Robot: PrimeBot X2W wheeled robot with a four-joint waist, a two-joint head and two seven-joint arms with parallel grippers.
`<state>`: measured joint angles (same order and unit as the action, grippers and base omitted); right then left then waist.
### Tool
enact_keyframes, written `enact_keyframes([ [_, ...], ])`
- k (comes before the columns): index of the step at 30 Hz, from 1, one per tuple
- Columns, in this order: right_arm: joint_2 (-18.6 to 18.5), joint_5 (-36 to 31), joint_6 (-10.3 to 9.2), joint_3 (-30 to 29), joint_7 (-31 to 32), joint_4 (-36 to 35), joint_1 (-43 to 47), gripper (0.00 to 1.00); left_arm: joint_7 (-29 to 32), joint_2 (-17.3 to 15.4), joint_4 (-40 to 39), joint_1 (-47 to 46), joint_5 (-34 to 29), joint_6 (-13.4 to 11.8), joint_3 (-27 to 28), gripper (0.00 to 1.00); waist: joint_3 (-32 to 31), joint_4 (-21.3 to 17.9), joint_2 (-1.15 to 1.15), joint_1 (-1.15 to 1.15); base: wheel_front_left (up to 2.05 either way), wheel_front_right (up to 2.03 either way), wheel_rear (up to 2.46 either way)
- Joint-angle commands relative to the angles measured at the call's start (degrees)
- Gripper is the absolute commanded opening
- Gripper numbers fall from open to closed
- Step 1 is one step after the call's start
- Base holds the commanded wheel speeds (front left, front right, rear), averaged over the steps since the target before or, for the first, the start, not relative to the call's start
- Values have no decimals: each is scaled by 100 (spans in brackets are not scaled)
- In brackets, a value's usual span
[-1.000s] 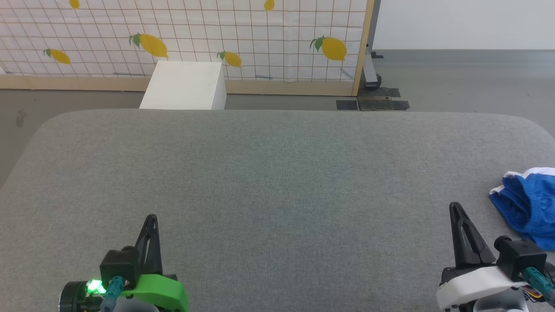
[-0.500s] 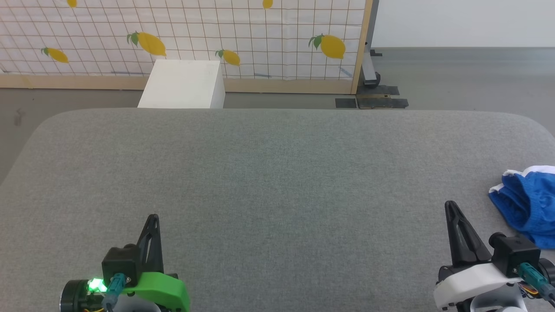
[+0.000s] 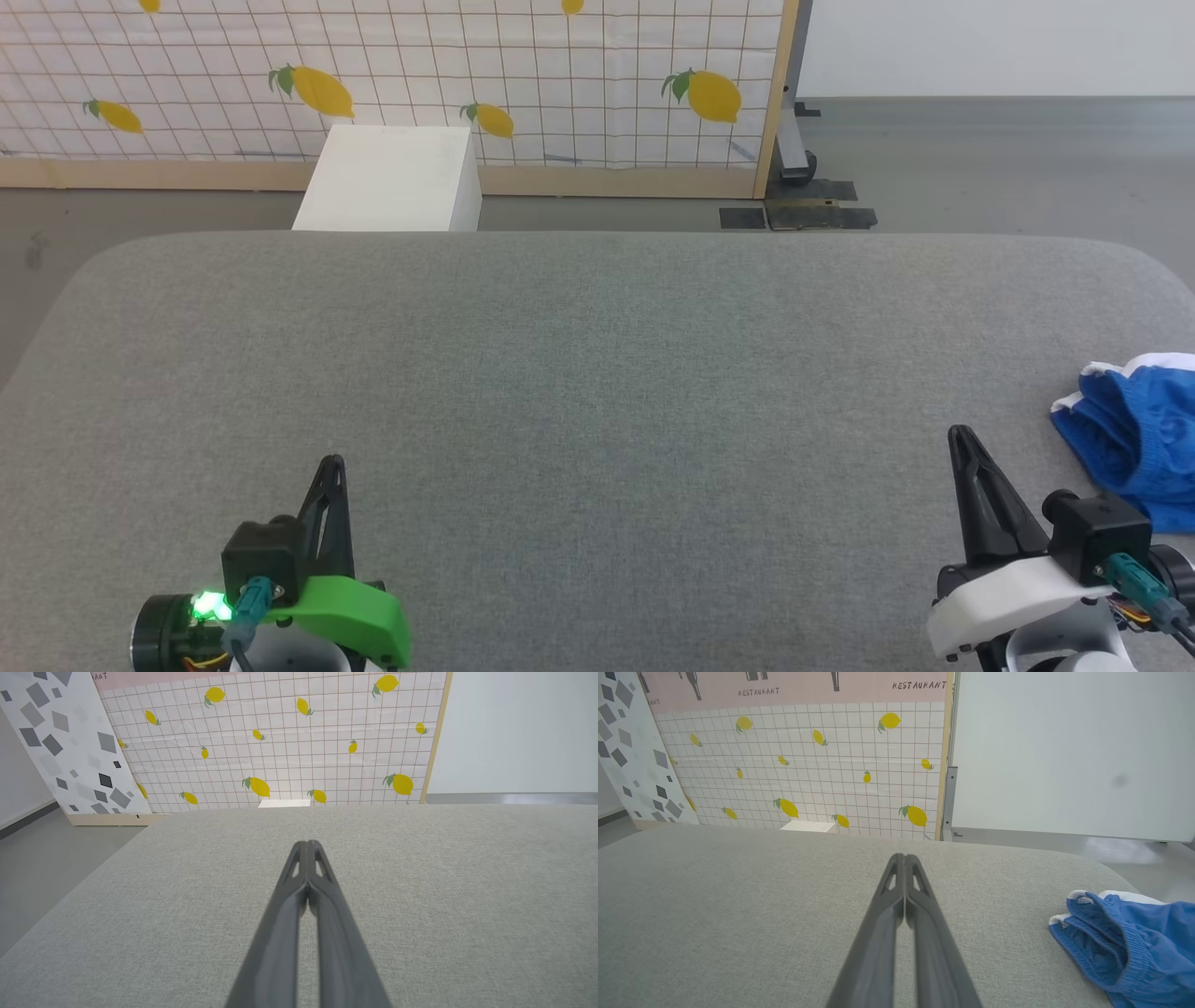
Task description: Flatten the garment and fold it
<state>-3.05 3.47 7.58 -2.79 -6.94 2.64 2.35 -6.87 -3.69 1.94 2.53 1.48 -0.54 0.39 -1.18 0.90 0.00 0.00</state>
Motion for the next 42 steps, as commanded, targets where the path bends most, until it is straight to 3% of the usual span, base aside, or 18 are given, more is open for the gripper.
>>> enact_keyframes([
  [1,9,-58,-5,22,46,-49,-73,0,36,28,-21,-97,-52,28,-5,0,3,-2,0,0,0,0,0],
  [42,15,-274,-8,214,530,-210,-194,0,523,67,-150,-214,-124,48,-30,0,89,-68,0,0,0,0,0],
])
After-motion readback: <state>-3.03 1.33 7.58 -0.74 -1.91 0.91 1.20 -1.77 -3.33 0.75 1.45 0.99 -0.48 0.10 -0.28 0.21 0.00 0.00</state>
